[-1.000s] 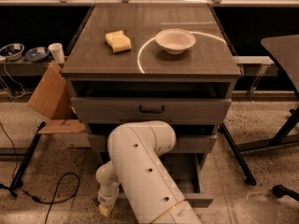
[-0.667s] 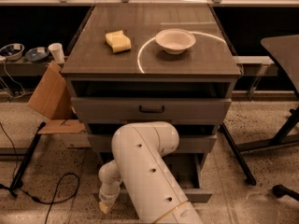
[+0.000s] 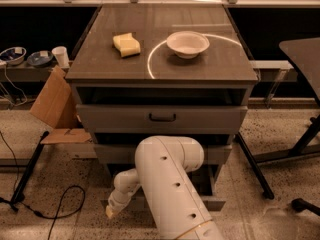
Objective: Close bottom drawer
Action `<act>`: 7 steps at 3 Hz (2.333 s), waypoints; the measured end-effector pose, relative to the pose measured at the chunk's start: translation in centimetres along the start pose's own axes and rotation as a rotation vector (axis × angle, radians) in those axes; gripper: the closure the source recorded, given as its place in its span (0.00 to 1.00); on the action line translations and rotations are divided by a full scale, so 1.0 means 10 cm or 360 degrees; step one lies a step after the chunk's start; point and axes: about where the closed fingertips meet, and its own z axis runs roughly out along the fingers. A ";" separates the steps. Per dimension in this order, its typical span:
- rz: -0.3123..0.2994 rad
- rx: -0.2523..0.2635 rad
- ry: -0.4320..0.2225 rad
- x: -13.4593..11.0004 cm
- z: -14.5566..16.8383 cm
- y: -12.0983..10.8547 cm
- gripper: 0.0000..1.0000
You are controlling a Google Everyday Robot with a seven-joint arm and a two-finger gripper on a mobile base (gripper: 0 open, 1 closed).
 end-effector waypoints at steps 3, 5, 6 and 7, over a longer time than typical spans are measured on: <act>0.0357 0.0002 -0.0166 -0.33 -0.20 -0.11 1.00; 0.0516 0.0166 -0.0210 -0.57 -0.42 -0.08 1.00; 0.0507 0.0342 -0.0198 -0.65 -0.51 -0.03 1.00; 0.0530 0.0498 -0.0139 -0.70 -0.49 0.03 1.00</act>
Offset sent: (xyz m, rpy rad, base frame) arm 0.0643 0.0038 0.0266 0.0328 0.0027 -0.3596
